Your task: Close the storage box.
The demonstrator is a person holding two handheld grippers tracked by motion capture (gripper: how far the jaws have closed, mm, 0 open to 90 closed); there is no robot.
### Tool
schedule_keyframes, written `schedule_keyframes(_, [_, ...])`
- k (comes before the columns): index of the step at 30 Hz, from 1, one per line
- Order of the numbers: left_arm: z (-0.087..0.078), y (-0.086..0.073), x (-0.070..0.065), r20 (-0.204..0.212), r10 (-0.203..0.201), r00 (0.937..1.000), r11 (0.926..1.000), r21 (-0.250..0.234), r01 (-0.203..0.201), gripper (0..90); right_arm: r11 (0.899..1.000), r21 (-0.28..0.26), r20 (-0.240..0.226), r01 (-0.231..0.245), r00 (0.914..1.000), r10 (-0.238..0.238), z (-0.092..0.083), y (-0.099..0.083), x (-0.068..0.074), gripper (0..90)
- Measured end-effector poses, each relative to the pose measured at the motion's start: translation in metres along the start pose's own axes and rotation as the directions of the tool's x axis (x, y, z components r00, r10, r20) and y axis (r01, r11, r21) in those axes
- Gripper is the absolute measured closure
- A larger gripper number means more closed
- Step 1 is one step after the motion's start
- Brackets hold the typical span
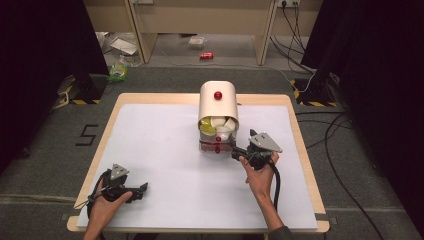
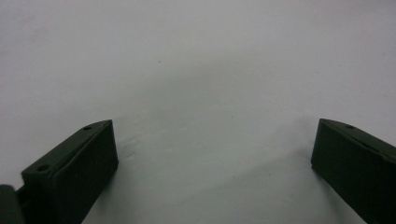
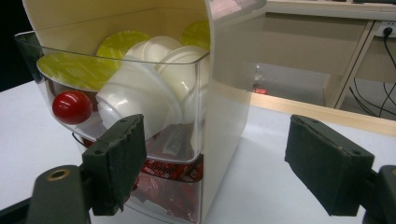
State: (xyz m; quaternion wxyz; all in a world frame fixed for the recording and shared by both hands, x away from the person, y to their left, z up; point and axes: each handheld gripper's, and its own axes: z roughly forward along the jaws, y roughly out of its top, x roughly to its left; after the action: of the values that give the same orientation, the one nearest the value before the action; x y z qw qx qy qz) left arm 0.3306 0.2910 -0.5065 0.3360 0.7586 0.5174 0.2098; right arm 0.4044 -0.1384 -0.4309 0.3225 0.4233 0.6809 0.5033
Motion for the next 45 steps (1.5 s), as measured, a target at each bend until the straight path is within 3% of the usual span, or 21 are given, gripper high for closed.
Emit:
schedule_keyframes(24, [0.0, 0.0, 0.0, -0.001, 0.0, 1.0, 1.0, 0.0, 0.0, 0.0, 1.0, 0.015, 0.016, 0.018, 0.9997, -0.018, 0.007, 0.005, -0.001, 21.7])
schedule_keyframes(29, [0.0, 0.0, 0.0, 0.0, 0.0, 1.0, 1.0, 0.0, 0.0, 0.0, 0.999, 0.023, 0.013, 0.041, 0.999, -0.042, 0.003, 0.005, -0.001, 21.6])
schedule_keyframes(45, [0.0, 0.0, 0.0, 0.0, 0.0, 1.0, 1.0, -0.001, 0.0, 0.0, 1.0, 0.013, 0.012, 0.007, 0.9999, -0.007, -0.007, 0.009, -0.007, 17.6])
